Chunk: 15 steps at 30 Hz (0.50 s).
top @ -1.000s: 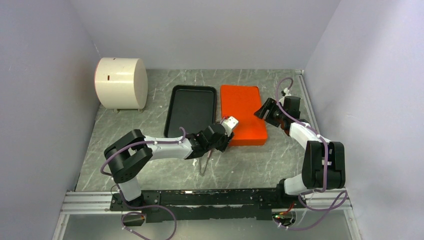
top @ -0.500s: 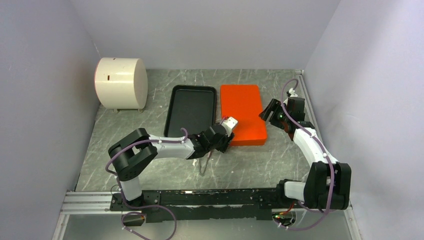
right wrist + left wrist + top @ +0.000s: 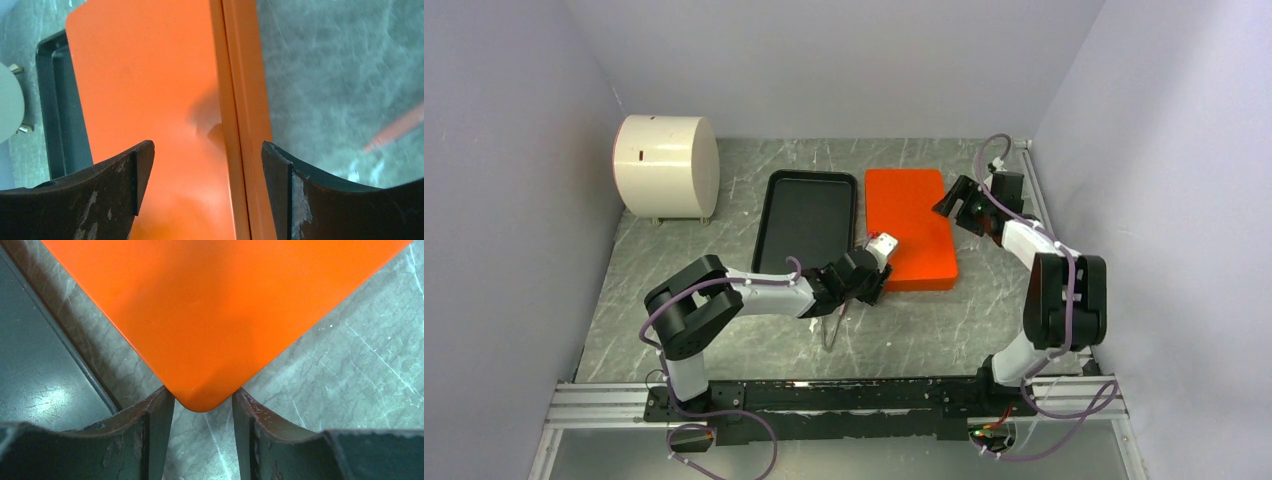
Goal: Pack the cookies
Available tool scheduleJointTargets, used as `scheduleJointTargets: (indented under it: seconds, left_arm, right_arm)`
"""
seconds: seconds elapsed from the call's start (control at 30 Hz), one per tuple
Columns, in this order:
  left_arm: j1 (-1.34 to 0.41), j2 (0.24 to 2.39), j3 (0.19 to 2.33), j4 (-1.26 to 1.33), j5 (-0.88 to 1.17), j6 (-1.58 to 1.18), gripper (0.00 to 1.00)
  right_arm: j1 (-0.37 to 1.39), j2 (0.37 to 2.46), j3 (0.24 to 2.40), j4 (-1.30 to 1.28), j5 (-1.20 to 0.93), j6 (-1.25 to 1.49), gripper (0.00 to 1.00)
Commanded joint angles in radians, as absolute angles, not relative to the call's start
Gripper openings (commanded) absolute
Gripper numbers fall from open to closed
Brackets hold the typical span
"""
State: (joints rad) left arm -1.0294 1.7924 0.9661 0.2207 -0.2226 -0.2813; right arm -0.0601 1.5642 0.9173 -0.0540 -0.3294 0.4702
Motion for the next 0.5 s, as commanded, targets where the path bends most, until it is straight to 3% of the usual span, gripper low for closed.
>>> scheduleJointTargets:
  seconds: [0.0,0.17,0.47]
  left_arm:
    - [-1.012,1.800,1.015,0.282,-0.217,-0.303,0.51]
    - [-1.003,1.823,1.046,0.267,-0.199,-0.293,0.51]
    - [-1.002,1.796,1.029,0.220,-0.181,-0.272,0.51]
  right_arm:
    - [-0.064,1.663,0.993,0.090,-0.439,0.486,0.83]
    - [-0.050,1.761,0.998,0.147,-0.621,0.516,0.80]
    - [0.038,1.679,0.778,0.278,-0.756,0.584,0.73]
